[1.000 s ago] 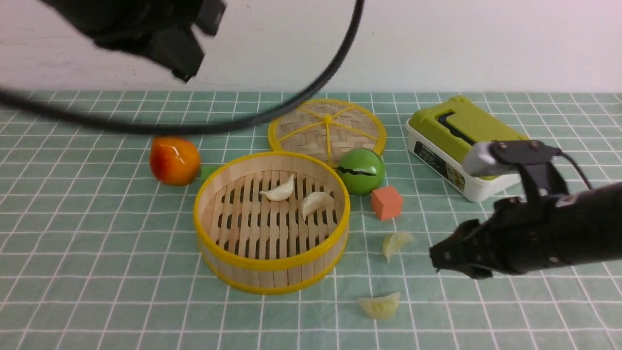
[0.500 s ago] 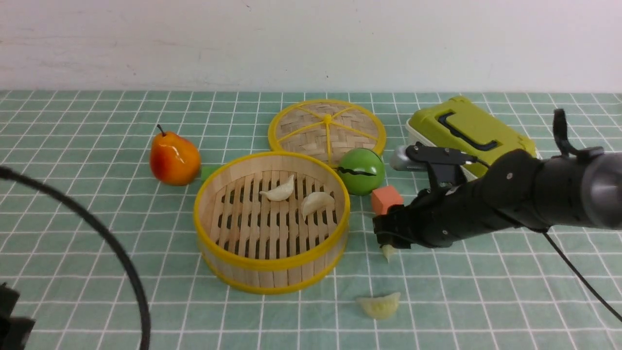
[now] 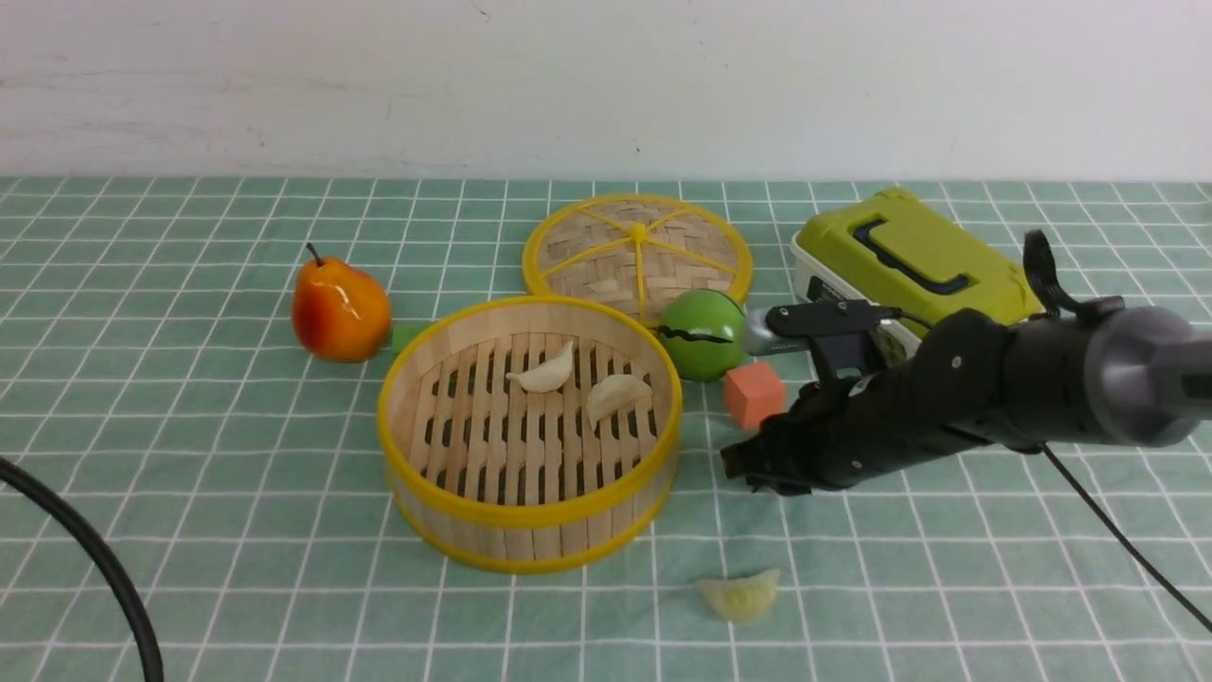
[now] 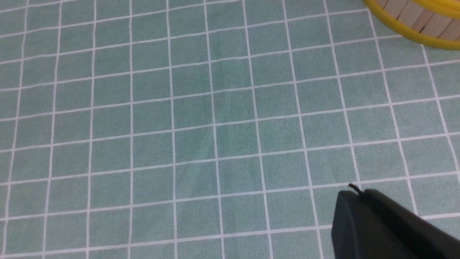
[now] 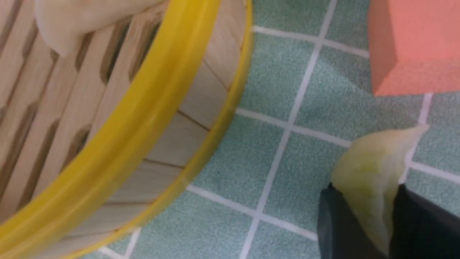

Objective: Put the dumplings into the steamer on the table with the blue tablecloth.
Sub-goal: 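Place the dumpling in the bamboo steamer basket with the right gripper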

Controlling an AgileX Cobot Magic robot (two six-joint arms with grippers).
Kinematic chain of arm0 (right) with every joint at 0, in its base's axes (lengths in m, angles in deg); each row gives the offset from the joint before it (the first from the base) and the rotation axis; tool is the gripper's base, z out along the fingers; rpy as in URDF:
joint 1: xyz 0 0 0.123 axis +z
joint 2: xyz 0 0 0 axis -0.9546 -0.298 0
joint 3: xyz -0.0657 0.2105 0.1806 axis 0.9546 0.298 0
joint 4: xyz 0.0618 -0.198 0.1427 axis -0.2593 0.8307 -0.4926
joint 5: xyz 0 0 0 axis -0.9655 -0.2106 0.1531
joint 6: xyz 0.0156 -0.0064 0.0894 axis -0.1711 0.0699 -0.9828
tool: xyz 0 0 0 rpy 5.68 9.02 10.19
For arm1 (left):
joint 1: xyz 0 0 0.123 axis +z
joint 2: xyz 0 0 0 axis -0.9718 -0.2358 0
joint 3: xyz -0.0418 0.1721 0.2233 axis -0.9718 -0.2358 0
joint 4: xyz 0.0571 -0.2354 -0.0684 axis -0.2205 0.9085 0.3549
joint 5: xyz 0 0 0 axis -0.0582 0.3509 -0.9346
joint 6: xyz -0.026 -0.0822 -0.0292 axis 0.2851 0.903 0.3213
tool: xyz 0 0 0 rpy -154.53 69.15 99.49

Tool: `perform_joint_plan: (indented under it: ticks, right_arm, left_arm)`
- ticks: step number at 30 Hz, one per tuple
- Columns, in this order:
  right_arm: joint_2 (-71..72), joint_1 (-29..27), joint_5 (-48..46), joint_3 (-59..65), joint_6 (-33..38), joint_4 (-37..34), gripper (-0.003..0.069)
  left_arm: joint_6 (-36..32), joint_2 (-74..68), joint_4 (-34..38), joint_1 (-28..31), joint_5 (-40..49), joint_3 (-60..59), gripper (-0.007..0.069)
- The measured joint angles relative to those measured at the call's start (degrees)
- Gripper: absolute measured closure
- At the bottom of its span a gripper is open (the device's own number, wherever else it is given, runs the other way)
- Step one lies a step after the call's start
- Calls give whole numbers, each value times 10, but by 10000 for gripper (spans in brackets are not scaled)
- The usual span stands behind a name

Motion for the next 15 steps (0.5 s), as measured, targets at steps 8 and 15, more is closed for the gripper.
perform_joint_plan:
  ticks: [8,15]
  right_arm:
    - [95,0,-65,3,-1,10,492]
    - [125,69,-62,-72,18,-121,492]
  left_arm:
    - [15,7,-1,0,23,-9,639]
    - [42,71,-2,0,-25,-111,639]
